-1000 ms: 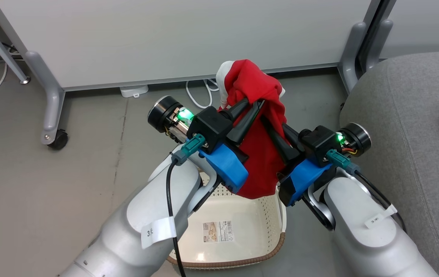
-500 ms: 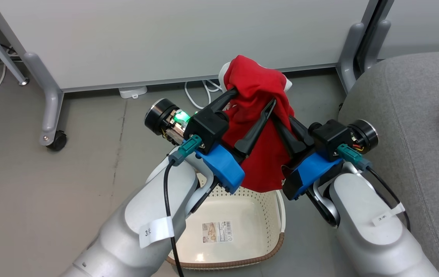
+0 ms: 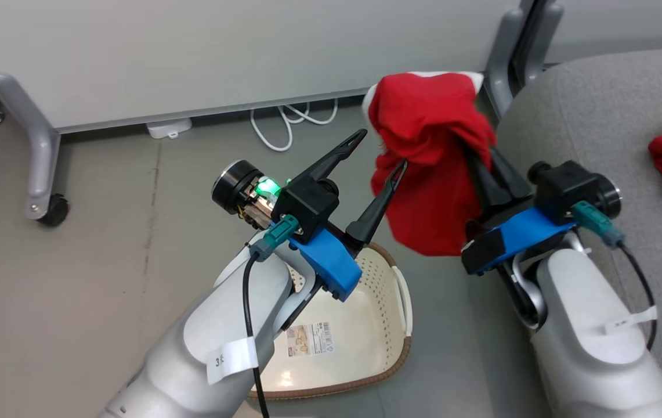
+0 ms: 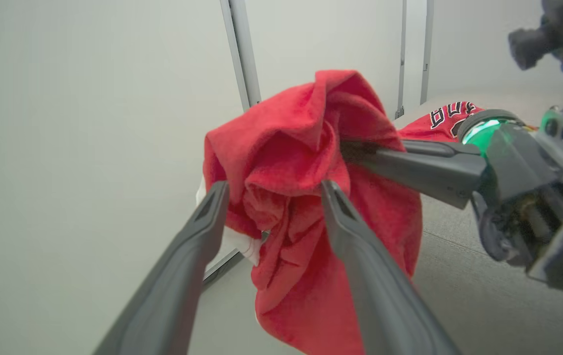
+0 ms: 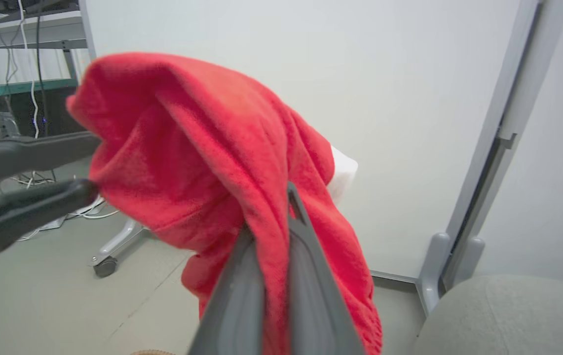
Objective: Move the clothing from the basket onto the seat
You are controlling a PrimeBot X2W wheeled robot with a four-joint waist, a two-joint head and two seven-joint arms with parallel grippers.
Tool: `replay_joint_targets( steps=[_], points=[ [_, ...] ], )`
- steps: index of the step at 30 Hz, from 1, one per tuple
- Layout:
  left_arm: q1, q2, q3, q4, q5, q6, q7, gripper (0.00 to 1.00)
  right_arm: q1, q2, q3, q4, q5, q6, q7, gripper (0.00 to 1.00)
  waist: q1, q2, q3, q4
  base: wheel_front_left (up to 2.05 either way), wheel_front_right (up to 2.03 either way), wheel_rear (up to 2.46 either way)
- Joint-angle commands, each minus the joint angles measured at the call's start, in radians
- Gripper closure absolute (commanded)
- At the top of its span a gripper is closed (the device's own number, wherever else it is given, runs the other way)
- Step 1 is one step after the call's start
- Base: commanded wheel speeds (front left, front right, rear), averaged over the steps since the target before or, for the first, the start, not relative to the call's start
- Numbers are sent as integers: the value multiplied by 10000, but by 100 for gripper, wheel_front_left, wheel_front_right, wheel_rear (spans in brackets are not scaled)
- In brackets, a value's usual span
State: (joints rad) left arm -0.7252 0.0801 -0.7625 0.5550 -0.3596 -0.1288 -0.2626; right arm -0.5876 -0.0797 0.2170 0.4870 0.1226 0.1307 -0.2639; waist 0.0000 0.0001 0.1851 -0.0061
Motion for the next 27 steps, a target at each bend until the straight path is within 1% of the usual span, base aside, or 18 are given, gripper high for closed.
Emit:
replay_joint_targets(
  steps=[1,7,8,14,23,27],
  points=[
    [70,56,10,-56,36,4,-32,0,120,-19,-194,-138,-32,1,-10,100,0,-1,198,-232,0,0,0],
    [199,160,55,-541,268,20,-31,0,235,-71,-1172,-669,-131,1,-8,100,0,-1,681,-892,0,0,0],
    [258,191,16,-674,343,14,-32,0,323,-73,-1512,-823,-186,1,-8,100,0,-1,806,-1113,0,0,0],
    [266,203,-184,-957,550,-4,-32,0,739,-166,-2451,-1325,-207,1,-8,100,0,-1,1077,-1674,0,0,0],
    [399,181,-605,-1159,610,-20,-31,0,1604,-82,-3646,-2072,-190,1,-9,100,0,-1,1274,-2323,0,0,0],
    [446,218,-736,-1184,650,-22,-32,0,1903,15,-3945,-2217,-200,1,-9,100,0,-1,1346,-2536,0,0,0]
  ],
)
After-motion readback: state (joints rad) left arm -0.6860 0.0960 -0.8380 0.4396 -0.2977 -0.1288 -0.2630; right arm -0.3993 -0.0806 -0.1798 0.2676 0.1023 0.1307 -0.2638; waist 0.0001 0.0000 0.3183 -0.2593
